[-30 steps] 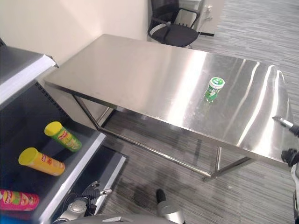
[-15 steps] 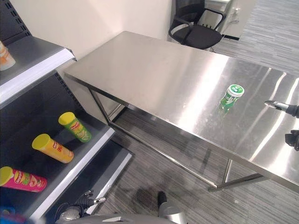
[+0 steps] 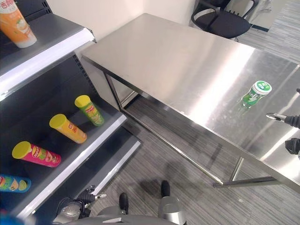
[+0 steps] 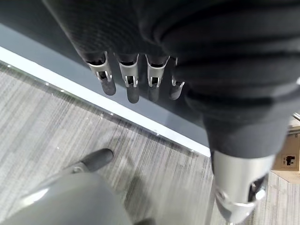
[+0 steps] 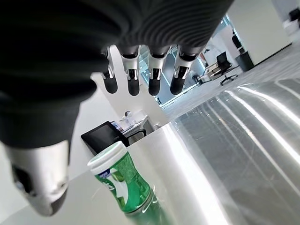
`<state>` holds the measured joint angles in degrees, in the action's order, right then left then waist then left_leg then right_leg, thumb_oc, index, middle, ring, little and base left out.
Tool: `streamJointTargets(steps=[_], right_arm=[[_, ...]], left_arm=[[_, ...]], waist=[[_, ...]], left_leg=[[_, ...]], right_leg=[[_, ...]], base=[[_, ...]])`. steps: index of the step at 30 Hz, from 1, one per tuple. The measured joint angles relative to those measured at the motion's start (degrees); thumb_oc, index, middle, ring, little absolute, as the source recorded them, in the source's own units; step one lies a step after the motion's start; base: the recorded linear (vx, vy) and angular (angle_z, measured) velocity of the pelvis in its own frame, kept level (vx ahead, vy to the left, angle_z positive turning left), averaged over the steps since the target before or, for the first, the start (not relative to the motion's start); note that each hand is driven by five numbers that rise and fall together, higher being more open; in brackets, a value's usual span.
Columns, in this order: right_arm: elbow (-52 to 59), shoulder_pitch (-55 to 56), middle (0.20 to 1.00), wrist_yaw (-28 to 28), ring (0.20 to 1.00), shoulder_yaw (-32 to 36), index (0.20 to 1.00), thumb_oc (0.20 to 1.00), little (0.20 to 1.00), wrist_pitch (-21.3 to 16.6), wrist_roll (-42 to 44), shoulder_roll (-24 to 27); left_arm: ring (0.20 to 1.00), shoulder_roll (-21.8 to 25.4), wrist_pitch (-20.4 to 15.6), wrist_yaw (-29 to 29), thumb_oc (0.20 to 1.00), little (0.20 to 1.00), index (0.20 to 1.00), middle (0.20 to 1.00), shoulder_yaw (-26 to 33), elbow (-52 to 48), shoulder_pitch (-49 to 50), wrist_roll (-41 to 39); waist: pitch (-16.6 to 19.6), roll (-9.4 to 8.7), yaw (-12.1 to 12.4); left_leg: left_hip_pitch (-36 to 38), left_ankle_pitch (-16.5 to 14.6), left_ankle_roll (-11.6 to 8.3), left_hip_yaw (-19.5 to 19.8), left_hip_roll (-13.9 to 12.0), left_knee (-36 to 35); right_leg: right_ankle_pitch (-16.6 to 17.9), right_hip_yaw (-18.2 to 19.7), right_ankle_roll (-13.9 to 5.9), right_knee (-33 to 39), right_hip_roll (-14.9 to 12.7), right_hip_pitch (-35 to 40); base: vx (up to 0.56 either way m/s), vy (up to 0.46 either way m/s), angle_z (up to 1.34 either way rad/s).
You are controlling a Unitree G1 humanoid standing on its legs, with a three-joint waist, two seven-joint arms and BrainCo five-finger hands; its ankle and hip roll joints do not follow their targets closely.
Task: Put the goods on the table back onto the shelves and tidy them up.
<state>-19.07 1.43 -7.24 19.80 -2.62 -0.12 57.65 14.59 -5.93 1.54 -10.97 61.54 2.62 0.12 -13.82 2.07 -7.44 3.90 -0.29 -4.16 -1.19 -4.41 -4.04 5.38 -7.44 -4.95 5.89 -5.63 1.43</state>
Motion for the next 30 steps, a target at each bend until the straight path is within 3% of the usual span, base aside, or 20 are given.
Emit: streamJointTargets(steps=[9,19,26,30], right_arm=[[-0.96,-2.56,1.0,-2.34,1.0,-2.14,1.0,1.0,1.0,2.69,-6.62,-0.13],[-8.22,-7.34,1.0,-4.14,1.0,-3.19,1.0,1.0,1.0,3.97,-6.71,-0.07],[-18.12,-15.43,1.0,-4.31,1.0,-11.19,1.0,1.0,1.0,5.2,-6.05,0.29],[-19.28,-16.97,1.0,-4.32,1.0,-11.86,1.0,1.0,1.0,5.09,-5.91,0.3]], left_arm=[[1.0,0.69,0.29,0.21,1.0,1.0,1.0,1.0,0.18,-2.35,-0.03,0.04],[1.0,0.7,0.36,0.25,1.0,1.0,1.0,1.0,-0.45,-2.97,0.51,0.03],[1.0,0.89,0.33,0.21,1.0,1.0,1.0,1.0,-1.7,-3.37,1.39,0.0],[1.0,0.92,0.3,0.21,1.0,1.0,1.0,1.0,-1.8,-3.37,1.29,-0.01]], waist=[[0.32,0.45,0.46],[1.85,1.79,1.57],[2.54,2.69,1.8],[2.55,2.88,3.04]], left_leg=[[1.2,0.64,0.63,-0.26,0.72,-1.17],[-0.08,0.27,1.08,-0.58,0.65,-1.47],[-0.72,0.74,1.09,-0.95,0.57,-1.19],[-0.73,0.75,1.09,-0.86,0.55,-1.18]], right_leg=[[0.0,0.26,-0.59,0.05,-0.32,0.12],[-0.19,0.87,-0.85,0.08,-0.48,-1.37],[0.07,1.17,-0.98,0.09,-0.34,-2.2],[0.14,1.01,-0.85,0.11,-0.33,-2.13]], base=[[0.06,0.042,0.0],[0.02,0.0,-0.02],[0.0,-0.019,-0.02],[0.0,0.0,0.0]])
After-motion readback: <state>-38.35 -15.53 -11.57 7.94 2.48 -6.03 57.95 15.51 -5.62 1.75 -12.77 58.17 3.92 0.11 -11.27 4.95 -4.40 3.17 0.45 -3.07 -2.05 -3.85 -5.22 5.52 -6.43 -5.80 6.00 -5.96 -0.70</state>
